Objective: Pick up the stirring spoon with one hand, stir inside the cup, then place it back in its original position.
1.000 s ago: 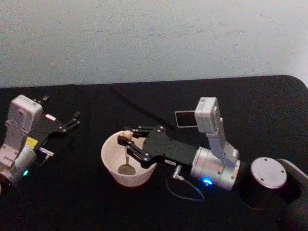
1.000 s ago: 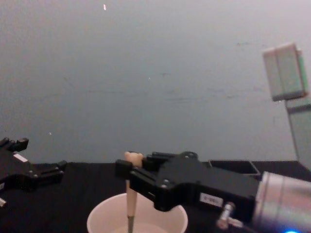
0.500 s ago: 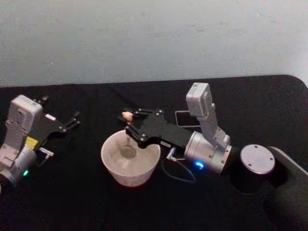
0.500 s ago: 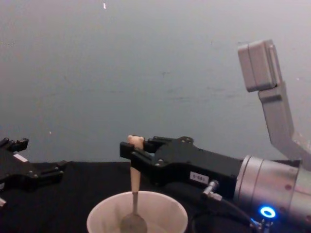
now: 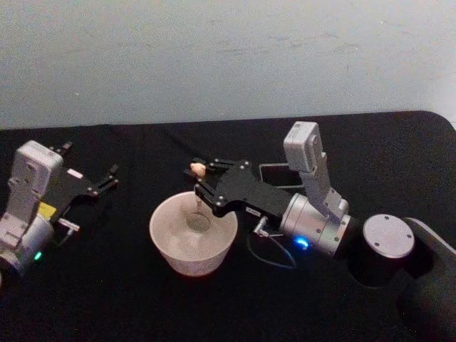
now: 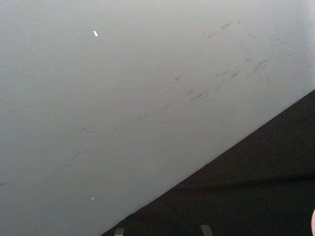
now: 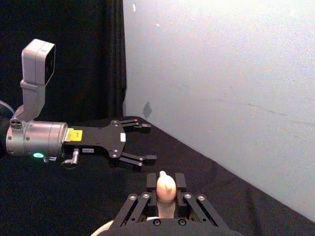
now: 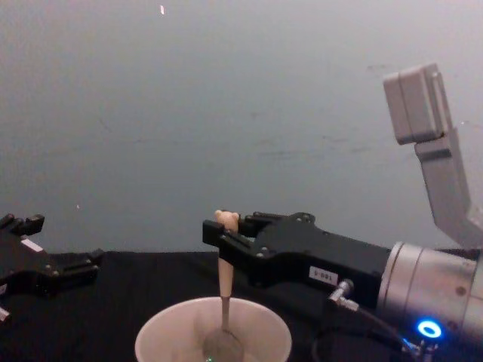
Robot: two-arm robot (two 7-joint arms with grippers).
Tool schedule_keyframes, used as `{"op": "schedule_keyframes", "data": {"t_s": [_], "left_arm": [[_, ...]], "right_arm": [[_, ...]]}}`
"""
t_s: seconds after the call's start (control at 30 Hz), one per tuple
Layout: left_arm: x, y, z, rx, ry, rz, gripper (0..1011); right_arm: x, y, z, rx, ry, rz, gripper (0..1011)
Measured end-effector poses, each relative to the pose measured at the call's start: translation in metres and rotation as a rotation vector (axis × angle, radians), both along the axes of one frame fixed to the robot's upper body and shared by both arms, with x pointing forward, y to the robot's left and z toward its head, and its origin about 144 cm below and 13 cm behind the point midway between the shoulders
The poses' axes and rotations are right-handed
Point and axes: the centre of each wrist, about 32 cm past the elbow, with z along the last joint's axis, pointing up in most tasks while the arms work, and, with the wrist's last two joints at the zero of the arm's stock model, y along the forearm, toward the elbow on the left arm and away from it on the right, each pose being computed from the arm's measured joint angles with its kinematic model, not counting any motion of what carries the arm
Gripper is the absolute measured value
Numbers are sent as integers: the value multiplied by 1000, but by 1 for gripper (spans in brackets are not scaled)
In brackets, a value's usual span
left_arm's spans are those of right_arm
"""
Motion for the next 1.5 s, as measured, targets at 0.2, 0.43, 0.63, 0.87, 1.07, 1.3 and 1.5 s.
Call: {"op": "schedule_keyframes", "data": {"t_s": [0.2,0.43,0.63,0.87,1.07,1.3,1.5], "left_arm": [[0,0,0,0,0,0,1001],[0,0,0,0,0,0,1001],[0,0,0,0,0,0,1002],[0,0,0,0,0,0,1001],[0,0,0,0,0,0,1002],[0,0,0,0,0,0,1001],[0,0,0,0,0,0,1001]], "right_arm": [[-3,-5,10,9,-20,-8,214],[-8,-12,33,32,-87,-9,214],[-15,-22,52,53,-124,-24,214],[-24,-37,69,64,-158,-75,214],[-36,-54,79,62,-184,-139,214],[-48,-70,82,58,-192,-195,214],[-53,-76,79,45,-178,-226,214]]}}
